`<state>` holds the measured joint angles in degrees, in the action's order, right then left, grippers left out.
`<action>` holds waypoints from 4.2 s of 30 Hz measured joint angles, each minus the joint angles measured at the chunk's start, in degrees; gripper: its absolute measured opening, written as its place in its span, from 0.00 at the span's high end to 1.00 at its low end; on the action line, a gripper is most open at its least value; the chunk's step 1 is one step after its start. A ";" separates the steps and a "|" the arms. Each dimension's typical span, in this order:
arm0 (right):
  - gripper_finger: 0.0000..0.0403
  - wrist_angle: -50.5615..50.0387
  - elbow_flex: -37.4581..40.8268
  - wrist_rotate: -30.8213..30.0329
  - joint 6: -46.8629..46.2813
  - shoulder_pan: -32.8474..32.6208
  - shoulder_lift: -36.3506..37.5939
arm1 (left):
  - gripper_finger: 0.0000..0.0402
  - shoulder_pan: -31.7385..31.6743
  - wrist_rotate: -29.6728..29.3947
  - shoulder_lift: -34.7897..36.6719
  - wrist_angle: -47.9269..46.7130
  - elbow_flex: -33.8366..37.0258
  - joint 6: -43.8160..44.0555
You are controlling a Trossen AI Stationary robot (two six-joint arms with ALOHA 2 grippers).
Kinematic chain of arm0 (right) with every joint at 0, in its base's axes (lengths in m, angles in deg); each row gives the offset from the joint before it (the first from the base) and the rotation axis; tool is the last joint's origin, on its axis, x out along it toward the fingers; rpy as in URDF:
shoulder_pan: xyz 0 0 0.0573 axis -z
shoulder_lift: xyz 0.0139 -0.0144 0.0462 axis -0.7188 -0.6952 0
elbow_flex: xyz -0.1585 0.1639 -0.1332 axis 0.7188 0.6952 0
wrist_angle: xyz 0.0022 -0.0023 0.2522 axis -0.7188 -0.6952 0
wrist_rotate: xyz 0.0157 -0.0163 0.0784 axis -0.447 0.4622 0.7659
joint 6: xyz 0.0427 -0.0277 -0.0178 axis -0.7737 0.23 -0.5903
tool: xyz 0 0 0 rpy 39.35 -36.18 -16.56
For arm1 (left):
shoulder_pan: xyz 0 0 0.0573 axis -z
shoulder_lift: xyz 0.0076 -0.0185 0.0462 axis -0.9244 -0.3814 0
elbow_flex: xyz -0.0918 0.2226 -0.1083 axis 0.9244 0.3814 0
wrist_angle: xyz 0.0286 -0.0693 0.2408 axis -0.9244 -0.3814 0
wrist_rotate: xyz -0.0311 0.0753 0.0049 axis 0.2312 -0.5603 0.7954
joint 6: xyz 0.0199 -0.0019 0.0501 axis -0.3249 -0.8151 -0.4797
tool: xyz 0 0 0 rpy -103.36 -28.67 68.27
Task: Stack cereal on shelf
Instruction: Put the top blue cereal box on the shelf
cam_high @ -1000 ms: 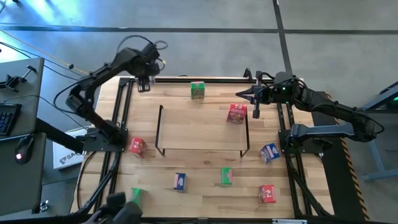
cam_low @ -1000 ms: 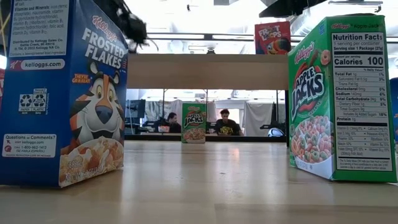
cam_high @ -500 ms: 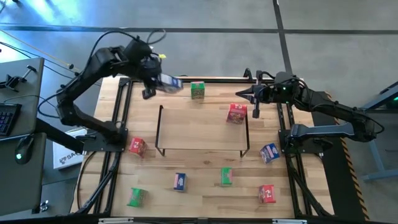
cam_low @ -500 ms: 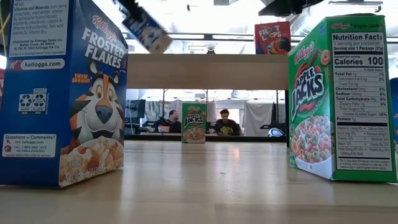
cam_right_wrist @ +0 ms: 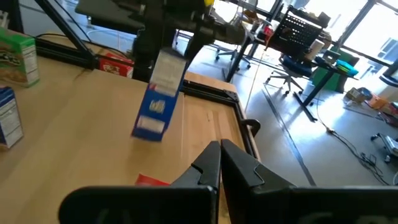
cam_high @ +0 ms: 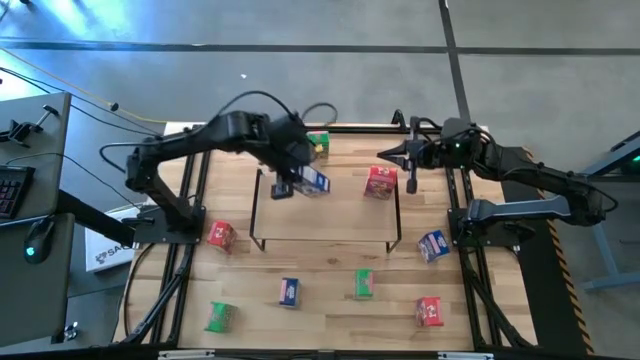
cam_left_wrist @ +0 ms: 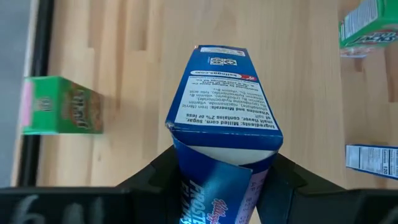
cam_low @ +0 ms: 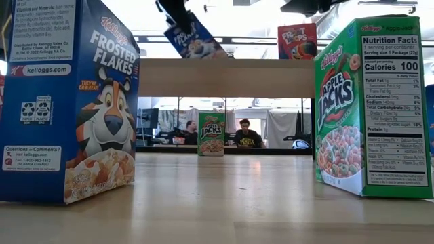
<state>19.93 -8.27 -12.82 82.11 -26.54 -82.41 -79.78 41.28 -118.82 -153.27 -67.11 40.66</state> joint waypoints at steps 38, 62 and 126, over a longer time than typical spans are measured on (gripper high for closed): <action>1.00 -6.89 -0.02 -4.08 -1.82 -0.83 3.26 | 0.90 4.20 -0.61 13.37 25.05 21.89 8.78; 1.00 -8.15 -0.02 -3.48 -5.05 -0.83 2.19 | 0.99 1.70 -5.30 8.72 49.68 32.33 6.43; 1.00 -25.61 -1.40 -23.61 -27.39 -12.68 -6.43 | 0.99 -2.06 4.42 7.64 66.46 41.27 12.94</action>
<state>-5.68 -9.67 -36.44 54.73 -39.22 -88.84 -81.84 45.71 -111.18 -86.81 -25.84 53.60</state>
